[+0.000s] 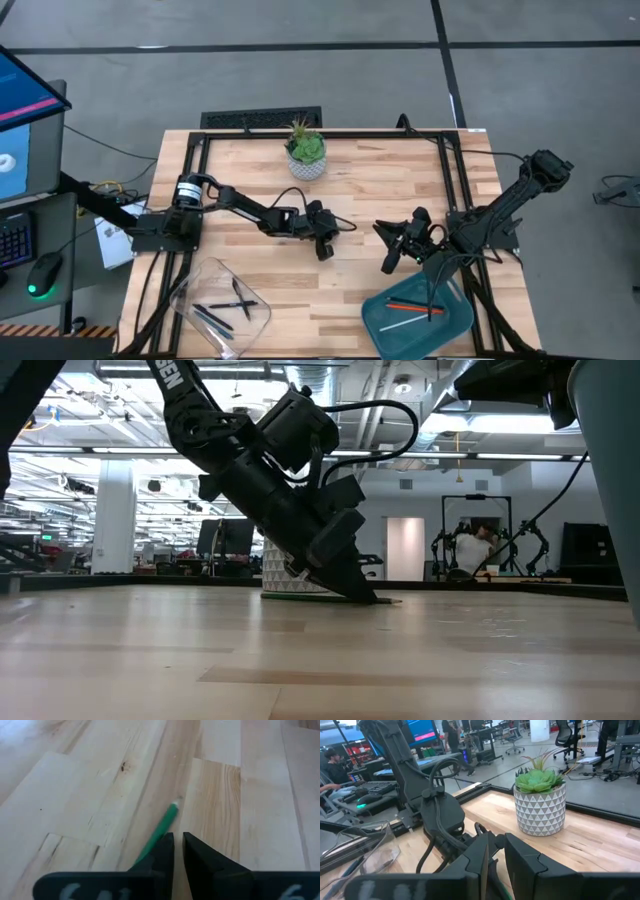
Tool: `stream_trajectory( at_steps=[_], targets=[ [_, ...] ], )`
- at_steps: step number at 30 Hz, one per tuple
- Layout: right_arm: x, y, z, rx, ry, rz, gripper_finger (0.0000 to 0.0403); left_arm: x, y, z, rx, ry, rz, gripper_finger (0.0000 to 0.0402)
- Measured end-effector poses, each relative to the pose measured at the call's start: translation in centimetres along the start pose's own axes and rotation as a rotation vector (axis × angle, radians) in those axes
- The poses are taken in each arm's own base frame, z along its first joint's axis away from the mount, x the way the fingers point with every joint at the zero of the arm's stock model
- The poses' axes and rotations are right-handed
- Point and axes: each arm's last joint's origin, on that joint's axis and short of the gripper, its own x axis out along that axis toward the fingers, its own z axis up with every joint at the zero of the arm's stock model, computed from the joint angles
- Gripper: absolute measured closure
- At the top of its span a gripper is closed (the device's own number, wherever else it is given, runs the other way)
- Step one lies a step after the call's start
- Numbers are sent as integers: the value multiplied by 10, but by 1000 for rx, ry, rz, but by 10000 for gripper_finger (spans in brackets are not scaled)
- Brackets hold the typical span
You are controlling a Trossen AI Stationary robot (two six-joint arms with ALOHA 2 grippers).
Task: Sort pens & pencils
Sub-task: Put the green pencil into the blue bin
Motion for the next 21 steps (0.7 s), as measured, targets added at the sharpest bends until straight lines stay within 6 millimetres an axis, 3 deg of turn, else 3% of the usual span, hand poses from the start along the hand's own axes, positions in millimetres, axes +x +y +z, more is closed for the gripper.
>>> stream_trajectory(
  at_steps=[6,14,21],
  targets=[
    [0,0,0,0,0,0,316,0,0,0,-1,0,-2,370],
    [0,-1,-1,-20,6,-4,316,-7,-23,-2,82,-20,-34,370],
    [0,-1,-2,-31,10,-5,316,-46,-37,27,175,-109,30,370]
  ],
)
